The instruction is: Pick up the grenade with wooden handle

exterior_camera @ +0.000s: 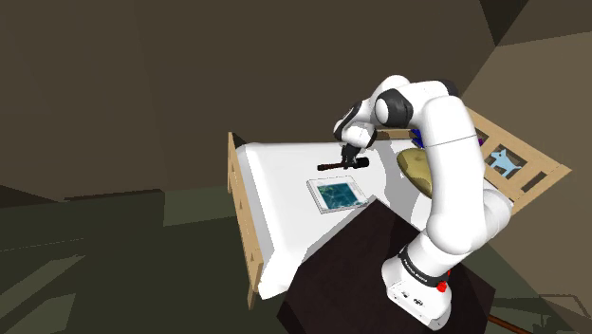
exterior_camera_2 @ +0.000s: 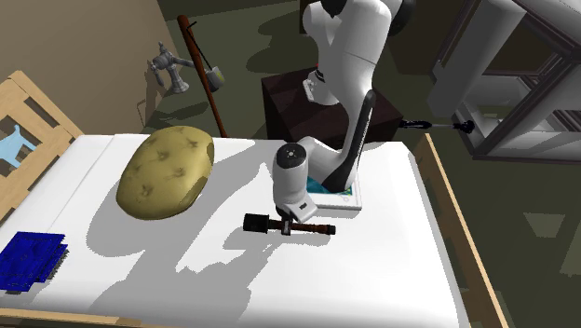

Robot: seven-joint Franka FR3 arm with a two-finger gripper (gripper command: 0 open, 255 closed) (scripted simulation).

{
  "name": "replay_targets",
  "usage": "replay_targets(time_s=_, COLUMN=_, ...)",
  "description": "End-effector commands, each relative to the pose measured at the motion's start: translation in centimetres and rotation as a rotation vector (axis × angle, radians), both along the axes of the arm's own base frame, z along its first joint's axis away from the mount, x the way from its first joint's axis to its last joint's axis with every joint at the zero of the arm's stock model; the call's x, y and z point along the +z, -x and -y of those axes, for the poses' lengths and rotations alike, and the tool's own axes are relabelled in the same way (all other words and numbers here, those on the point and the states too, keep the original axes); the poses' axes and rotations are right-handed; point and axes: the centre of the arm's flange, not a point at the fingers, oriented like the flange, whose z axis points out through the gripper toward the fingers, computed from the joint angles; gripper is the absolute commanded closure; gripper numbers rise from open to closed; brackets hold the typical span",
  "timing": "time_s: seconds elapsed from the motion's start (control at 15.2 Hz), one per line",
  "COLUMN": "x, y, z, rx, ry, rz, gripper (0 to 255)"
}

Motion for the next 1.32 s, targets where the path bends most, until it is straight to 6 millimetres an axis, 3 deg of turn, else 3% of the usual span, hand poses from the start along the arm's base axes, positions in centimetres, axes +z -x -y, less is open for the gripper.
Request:
replay_targets(time_s=0.0, x=0.0, y=0.0, z=0.0, rx=0.0, ry=0.001, rz=0.001, gripper=255)
replay_targets(time_s=0.13, x=0.0, y=0.0, z=0.0, rx=0.0, ry=0.001, rz=0.0, gripper=255)
replay_targets(time_s=1.12, x=7.9, y=0.0, z=0.0, rx=0.0, ry=0.001, rz=0.0, gripper=255)
replay_targets(time_s=1.25, x=8.0, y=0.0, z=0.0, rx=0.0, ry=0.001, rz=0.0, gripper=255)
